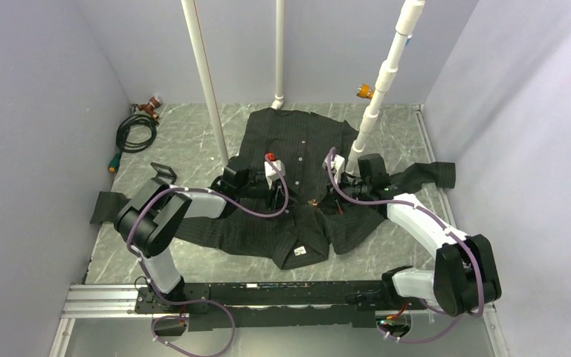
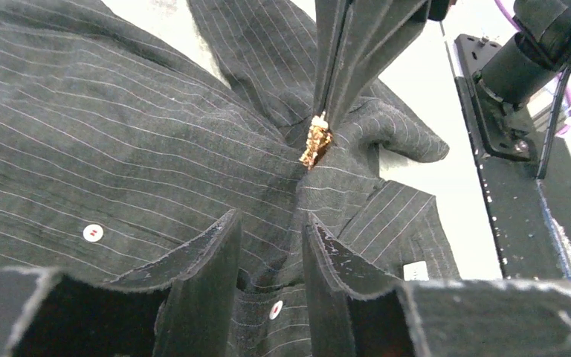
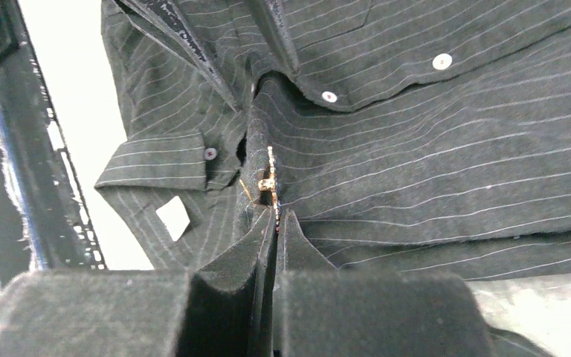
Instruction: Remove the brooch from the garment
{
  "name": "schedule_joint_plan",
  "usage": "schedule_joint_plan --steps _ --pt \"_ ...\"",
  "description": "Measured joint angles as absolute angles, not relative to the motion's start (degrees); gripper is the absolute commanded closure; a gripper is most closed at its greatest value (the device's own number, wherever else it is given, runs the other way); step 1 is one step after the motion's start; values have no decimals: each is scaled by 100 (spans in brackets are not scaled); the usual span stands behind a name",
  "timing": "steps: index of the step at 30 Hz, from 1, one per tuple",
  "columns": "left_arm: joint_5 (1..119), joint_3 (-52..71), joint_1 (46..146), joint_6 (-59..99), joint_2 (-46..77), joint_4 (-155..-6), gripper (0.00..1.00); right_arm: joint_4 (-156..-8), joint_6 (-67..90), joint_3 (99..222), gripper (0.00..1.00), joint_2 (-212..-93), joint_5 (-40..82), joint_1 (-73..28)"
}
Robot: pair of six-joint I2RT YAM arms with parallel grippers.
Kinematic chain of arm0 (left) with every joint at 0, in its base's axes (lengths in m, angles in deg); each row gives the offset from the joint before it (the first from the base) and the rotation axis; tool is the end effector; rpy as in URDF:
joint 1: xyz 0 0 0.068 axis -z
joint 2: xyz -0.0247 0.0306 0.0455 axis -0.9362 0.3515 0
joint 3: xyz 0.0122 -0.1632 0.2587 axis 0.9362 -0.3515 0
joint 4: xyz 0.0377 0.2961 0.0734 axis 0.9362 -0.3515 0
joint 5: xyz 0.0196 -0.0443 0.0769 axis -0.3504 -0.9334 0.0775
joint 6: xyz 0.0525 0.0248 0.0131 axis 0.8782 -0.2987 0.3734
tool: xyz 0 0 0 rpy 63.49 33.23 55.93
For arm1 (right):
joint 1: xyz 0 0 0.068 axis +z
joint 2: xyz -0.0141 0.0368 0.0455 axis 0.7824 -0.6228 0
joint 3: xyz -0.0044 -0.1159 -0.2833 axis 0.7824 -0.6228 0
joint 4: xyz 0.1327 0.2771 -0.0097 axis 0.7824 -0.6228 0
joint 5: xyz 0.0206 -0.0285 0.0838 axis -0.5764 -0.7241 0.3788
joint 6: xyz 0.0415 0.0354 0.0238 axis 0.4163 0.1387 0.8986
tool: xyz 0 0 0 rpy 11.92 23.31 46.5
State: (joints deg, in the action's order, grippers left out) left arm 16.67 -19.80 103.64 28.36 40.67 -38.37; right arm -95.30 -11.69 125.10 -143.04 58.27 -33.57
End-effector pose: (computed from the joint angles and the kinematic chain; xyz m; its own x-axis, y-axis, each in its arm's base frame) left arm 0.2962 -0.2427 0.1666 -0.2419 0.1244 -0.9623 0.9682 0.0960 -0.2310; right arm 0.2569 0.1152 0.2196 -0.4573 -0.3597 -0.8134 -0.8501 0.4453 0.2810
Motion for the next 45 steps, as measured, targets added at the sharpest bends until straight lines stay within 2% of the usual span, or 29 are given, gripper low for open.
schedule_joint_plan --steps 6,16,32,45 --pt "1726 -1978 10370 3826 3721 -4405 52 -9715 -2081 12691 100 -14238 5320 -3263" --pt "2303 -1978 10438 5020 3343 -5183 50 -9674 -2741 12490 100 -14085 4465 -2878" --pt "2673 -2058 10541 5555 3127 -5599 50 -9582 -3073 12175 100 -13827 3565 -2812" --pt "2950 -1647 10539 5566 3022 -6783 48 -9617 -3123 11987 100 -13606 3110 -2989"
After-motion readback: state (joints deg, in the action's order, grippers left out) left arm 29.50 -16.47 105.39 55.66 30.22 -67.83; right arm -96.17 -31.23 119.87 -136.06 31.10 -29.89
